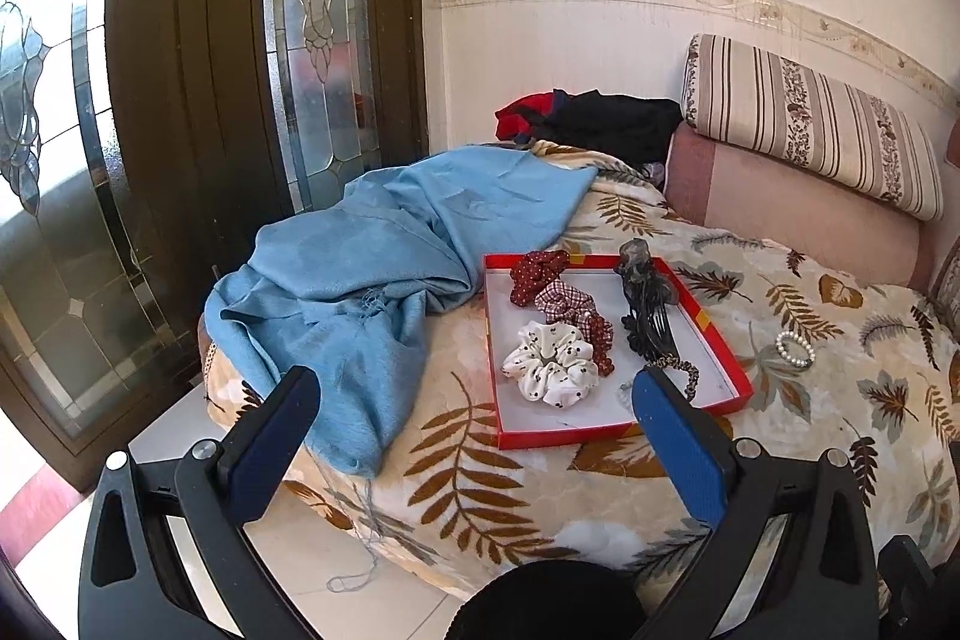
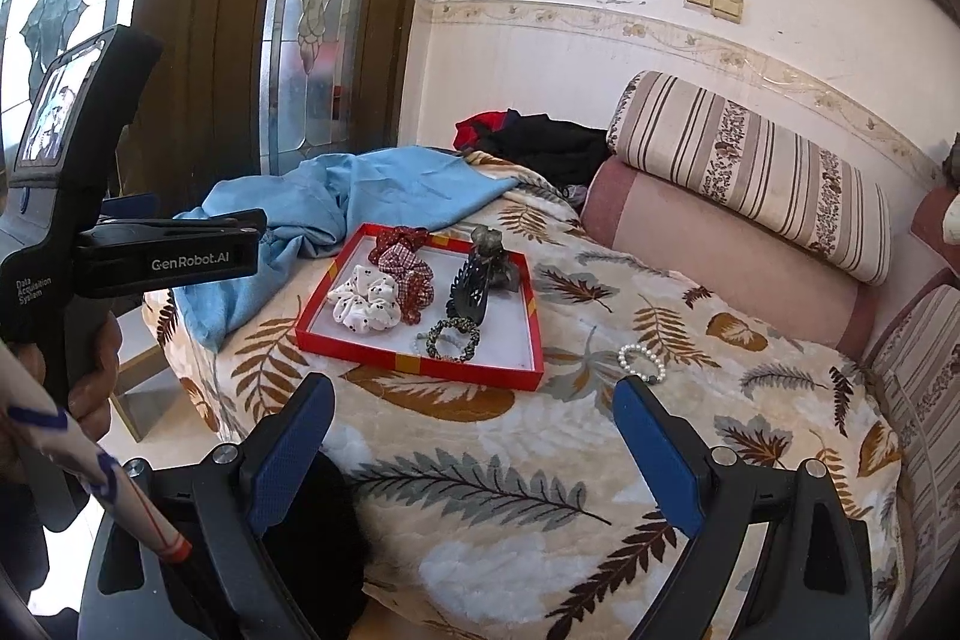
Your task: Organize jewelry
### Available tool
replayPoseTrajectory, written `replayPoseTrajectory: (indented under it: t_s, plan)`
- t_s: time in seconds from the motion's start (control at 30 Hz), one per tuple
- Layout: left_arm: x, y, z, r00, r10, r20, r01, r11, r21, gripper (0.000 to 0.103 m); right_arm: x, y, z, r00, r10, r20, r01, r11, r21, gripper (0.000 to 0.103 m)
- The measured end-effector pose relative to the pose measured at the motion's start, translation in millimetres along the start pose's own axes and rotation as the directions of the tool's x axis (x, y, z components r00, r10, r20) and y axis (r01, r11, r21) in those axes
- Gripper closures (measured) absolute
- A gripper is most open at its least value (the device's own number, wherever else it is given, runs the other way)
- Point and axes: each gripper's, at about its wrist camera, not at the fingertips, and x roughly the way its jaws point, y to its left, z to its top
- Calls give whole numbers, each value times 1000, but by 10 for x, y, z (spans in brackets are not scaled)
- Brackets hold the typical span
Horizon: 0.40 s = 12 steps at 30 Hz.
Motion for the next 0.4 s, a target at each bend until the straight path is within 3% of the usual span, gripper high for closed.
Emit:
replayPoseTrajectory:
  t_s: [0.4]
  plan:
    - [-18,-143,-10,1000,25,13,-25,999,34,0,103,-177,-69,1000,13,-24,-11,998,59,7]
